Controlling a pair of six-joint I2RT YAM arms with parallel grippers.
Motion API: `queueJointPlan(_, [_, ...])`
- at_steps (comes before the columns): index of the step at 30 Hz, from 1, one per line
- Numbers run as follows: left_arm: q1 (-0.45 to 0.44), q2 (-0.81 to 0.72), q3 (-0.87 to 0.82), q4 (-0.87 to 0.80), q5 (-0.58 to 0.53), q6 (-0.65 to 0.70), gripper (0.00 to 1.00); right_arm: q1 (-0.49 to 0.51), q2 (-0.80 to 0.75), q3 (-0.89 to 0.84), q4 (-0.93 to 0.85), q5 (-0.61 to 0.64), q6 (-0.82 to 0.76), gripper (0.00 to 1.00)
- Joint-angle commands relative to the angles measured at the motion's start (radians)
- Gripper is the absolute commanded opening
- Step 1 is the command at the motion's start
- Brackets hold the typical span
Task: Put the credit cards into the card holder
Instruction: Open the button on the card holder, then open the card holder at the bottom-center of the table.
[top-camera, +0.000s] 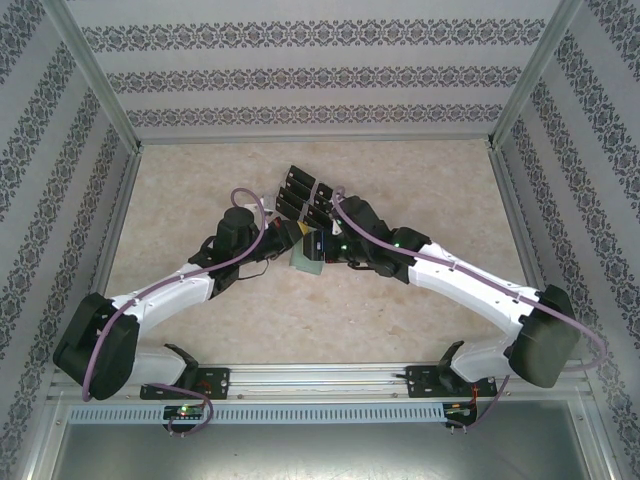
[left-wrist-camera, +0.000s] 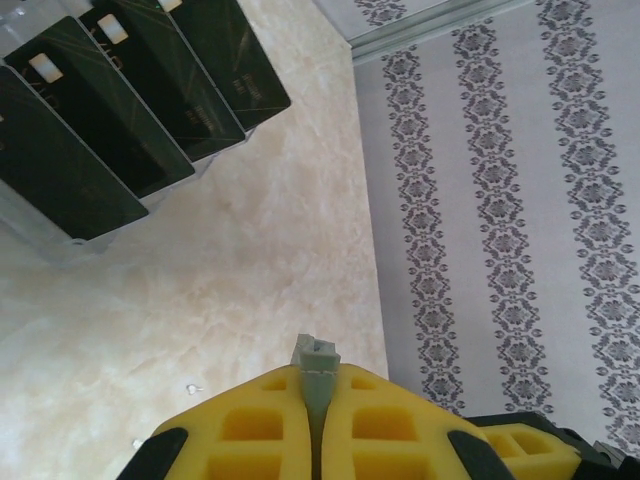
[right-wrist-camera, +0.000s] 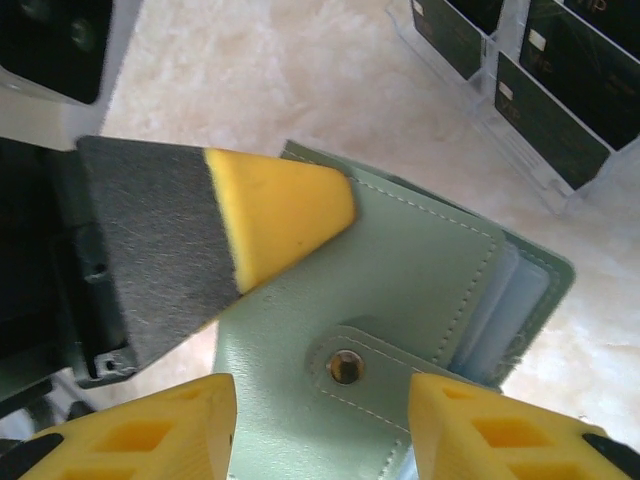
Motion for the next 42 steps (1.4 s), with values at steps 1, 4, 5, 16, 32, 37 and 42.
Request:
queueJointPlan(1, [-0.009, -0.02, 0.019, -0.027, -0.017, 0.028, 0.0, 0.017, 0.015, 0.025, -0.04, 0.056, -0.034, 0.5])
queueJointPlan(4, [-0.009, -0.016, 0.019, -0.02, -0.015, 0.017, 0.0, 0.034, 0.032, 0.026, -0.043, 0.076, -0.038, 0.49])
queueJointPlan(5, [-0.008, -0.016, 0.02, -0.018, -0.014, 0.015, 0.0, 0.038, 0.038, 0.027, -0.041, 0.086, -0.038, 0.49])
queueJointPlan(16, [-0.013, -0.013, 0.019, -0.011, -0.015, -0.001, 0.0, 0.067, 0.126, 0.085, -0.053, 0.175, -0.06, 0.25])
queueJointPlan(32, [-0.014, -0.062, -0.013, -0.096, -0.121, 0.007, 0.0, -0.005, -0.045, -0.1, -0.053, 0.186, -0.034, 0.0])
queueJointPlan(37, [-0.013, -0.053, -0.017, -0.086, -0.117, 0.009, 0.0, -0.028, -0.081, -0.148, -0.026, 0.149, -0.021, 0.0])
queueJointPlan(42, [-0.015, -0.036, -0.042, -0.067, -0.106, 0.006, 0.0, -0.035, -0.065, -0.161, 0.026, 0.062, -0.015, 0.0])
